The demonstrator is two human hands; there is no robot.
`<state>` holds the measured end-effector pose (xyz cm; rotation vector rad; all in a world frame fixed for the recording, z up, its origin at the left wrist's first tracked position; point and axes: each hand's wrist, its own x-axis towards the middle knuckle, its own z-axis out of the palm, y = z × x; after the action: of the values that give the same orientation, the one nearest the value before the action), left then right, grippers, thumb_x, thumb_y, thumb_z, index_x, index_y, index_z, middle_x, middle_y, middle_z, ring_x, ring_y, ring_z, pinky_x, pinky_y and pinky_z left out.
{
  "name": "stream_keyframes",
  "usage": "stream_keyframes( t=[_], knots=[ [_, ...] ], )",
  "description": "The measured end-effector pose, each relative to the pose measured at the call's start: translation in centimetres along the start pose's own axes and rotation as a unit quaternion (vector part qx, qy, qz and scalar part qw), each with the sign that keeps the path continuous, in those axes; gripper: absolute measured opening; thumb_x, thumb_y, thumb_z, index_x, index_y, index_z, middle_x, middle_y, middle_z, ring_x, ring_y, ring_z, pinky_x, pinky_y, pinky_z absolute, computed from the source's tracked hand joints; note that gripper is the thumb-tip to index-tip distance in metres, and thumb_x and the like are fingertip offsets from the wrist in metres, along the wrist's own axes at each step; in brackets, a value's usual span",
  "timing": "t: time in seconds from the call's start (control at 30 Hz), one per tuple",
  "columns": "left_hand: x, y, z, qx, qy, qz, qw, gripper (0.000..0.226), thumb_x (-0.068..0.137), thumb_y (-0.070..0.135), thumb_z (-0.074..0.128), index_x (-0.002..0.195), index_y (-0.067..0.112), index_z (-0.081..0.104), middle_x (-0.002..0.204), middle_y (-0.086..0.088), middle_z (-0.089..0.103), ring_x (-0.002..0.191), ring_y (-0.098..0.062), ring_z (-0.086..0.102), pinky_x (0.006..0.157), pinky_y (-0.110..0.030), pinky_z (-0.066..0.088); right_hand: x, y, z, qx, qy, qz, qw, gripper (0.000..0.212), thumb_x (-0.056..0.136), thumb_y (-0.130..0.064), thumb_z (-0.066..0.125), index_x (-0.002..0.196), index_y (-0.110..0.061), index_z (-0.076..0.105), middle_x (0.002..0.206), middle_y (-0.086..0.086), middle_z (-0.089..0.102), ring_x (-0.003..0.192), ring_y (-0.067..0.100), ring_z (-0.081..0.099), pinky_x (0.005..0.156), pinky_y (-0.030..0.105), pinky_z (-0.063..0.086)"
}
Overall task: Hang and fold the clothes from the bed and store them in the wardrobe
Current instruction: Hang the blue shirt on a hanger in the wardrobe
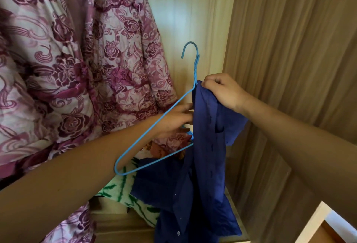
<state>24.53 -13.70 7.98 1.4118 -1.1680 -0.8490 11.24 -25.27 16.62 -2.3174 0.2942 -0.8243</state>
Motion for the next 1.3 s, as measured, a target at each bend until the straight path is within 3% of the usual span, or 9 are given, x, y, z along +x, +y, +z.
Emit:
stream_keyframes(
  t=[0.13,0.3,0.4,0.5,0.6,0.83,0.93,1.17,1.3],
  knots=[
    [0.0,-0.8,-0.4,-0.051,-0.022,-0.004,0.998,0.021,0.095,0.021,0.058,0.104,0.025,0.076,0.104,0.001,0.075,0.093,-0.013,0.071,0.078,-0.033,0.058,-0.1,0.7,-0.7,0.0,0.004,0.001,1.0,0.041,0.096,-0.011,0.052,0.056,-0.011,0.042,0.058,0.001,0.035,0.057,0.01,0.034,0.058,0.03,0.028],
    [-0.4,-0.6,-2.6,-0.104,0.028,0.019,0.994,0.028,0.101,0.013,0.054,0.097,0.026,0.078,0.107,-0.002,0.076,0.101,-0.021,0.069,0.084,-0.032,0.058,0.0,1.7,-1.1,-0.048,0.007,0.005,0.999,0.043,0.098,-0.018,0.052,0.056,-0.016,0.044,0.058,-0.003,0.04,0.055,0.007,0.037,0.058,0.03,0.032],
    [-2.3,0.2,-5.5,0.013,-0.035,-0.005,0.999,0.03,0.09,0.011,0.07,0.119,0.02,0.071,0.121,-0.004,0.072,0.111,-0.022,0.068,0.087,-0.029,0.057,0.2,2.1,-0.7,-0.062,0.024,-0.004,0.998,0.04,0.099,-0.021,0.052,0.06,-0.013,0.048,0.058,-0.003,0.044,0.055,0.007,0.039,0.058,0.03,0.033],
    [-4.0,0.4,-8.7,0.292,-0.023,-0.083,0.953,0.027,0.078,0.002,0.074,0.104,0.01,0.074,0.109,-0.011,0.075,0.101,-0.028,0.071,0.082,-0.035,0.059,0.7,2.6,-0.5,-0.085,0.032,-0.007,0.996,0.041,0.099,-0.027,0.052,0.059,-0.017,0.049,0.052,-0.012,0.044,0.052,0.003,0.04,0.056,0.028,0.034],
    [-4.9,0.8,-11.5,0.472,0.107,-0.086,0.871,0.015,0.078,0.01,0.069,0.092,0.005,0.067,0.1,-0.017,0.073,0.097,-0.03,0.068,0.078,-0.034,0.052,0.9,3.0,-0.1,-0.154,0.042,-0.035,0.987,0.042,0.1,-0.035,0.051,0.062,-0.018,0.047,0.056,-0.006,0.048,0.057,0.01,0.045,0.056,0.032,0.036],
    [-6.9,2.8,-16.9,0.476,0.351,-0.044,0.805,0.011,0.089,0.008,0.061,0.078,0.01,0.061,0.092,-0.022,0.068,0.092,-0.035,0.063,0.075,-0.038,0.045,2.1,3.5,1.2,-0.319,0.112,-0.095,0.936,0.041,0.104,-0.05,0.039,0.086,-0.015,0.048,0.077,0.006,0.056,0.074,0.035,0.054,0.06,0.037,0.031],
    [-6.8,4.5,-15.8,0.395,0.362,-0.015,0.844,0.029,0.09,0.008,0.059,0.062,0.013,0.052,0.065,-0.01,0.055,0.07,-0.027,0.055,0.064,-0.035,0.039,3.0,3.2,1.5,-0.364,0.154,-0.092,0.914,0.042,0.105,-0.049,0.037,0.098,-0.011,0.054,0.092,0.017,0.064,0.085,0.041,0.061,0.06,0.036,0.031],
    [-4.1,9.1,-8.6,0.183,0.265,0.054,0.945,0.007,0.09,0.013,0.06,0.086,0.012,0.066,0.063,0.0,0.061,0.055,-0.013,0.057,0.045,-0.022,0.041,3.8,0.0,2.4,-0.329,0.202,-0.136,0.912,0.044,0.105,-0.048,0.04,0.106,-0.008,0.058,0.095,0.016,0.067,0.087,0.039,0.063,0.062,0.035,0.03],
    [-3.8,12.4,-6.2,0.114,0.173,0.065,0.976,0.008,0.093,0.017,0.063,0.099,0.013,0.068,0.09,-0.008,0.075,0.084,-0.019,0.073,0.072,-0.034,0.058,4.1,-1.7,2.6,-0.331,0.203,-0.16,0.907,0.044,0.104,-0.047,0.042,0.111,-0.008,0.06,0.095,0.014,0.067,0.087,0.038,0.063,0.061,0.036,0.035]
  ],
)
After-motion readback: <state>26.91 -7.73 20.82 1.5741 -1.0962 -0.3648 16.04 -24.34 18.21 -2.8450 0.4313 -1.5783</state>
